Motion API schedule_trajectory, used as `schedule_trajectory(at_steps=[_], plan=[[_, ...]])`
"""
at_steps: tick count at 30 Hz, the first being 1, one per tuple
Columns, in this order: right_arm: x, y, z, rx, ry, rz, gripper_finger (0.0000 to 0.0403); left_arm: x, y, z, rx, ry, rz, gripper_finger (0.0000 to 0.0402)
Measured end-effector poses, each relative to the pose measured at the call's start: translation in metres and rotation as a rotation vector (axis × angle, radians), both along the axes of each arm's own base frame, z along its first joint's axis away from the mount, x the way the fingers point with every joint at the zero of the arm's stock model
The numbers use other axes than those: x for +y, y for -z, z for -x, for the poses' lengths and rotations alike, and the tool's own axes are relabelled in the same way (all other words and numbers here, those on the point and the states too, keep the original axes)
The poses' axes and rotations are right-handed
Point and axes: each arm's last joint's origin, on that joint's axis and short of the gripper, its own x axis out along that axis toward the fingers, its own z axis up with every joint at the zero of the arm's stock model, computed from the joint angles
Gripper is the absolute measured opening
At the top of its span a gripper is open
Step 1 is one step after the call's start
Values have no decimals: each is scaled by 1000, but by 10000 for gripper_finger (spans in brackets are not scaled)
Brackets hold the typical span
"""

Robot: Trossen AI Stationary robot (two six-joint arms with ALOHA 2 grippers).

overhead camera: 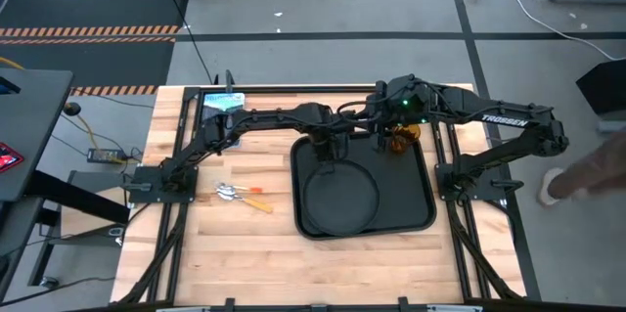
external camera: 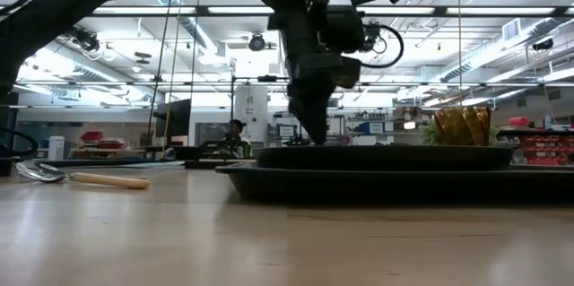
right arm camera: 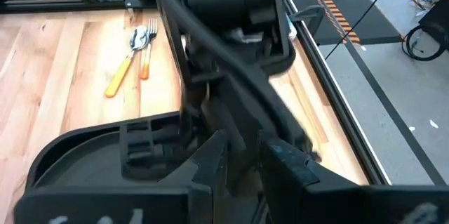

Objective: Pick and place plate/cup/fork/spoon on tray
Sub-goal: Put the black plate on the black tray

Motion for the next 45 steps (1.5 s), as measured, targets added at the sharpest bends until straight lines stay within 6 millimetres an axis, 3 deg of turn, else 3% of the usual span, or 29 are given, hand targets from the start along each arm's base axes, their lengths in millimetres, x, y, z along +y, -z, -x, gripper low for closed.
schedule_trajectory(at_steps=[6,14,23,29,34,45], plan=[[14,0,0,11,-35,-8,87,-2,-20,15,70,32,-82,130],[51,10,1,43,-189,-77,87,-9,-52,34,102,15,-152,108],[95,55,-11,150,-305,-149,87,-37,-79,74,201,16,-218,92],[111,86,-24,231,-261,-154,87,-54,-87,102,217,0,-219,86],[115,114,-39,305,-212,-130,87,-66,-97,121,180,1,-270,82],[115,170,-83,348,-190,-52,87,-87,-146,162,12,-35,-290,80]])
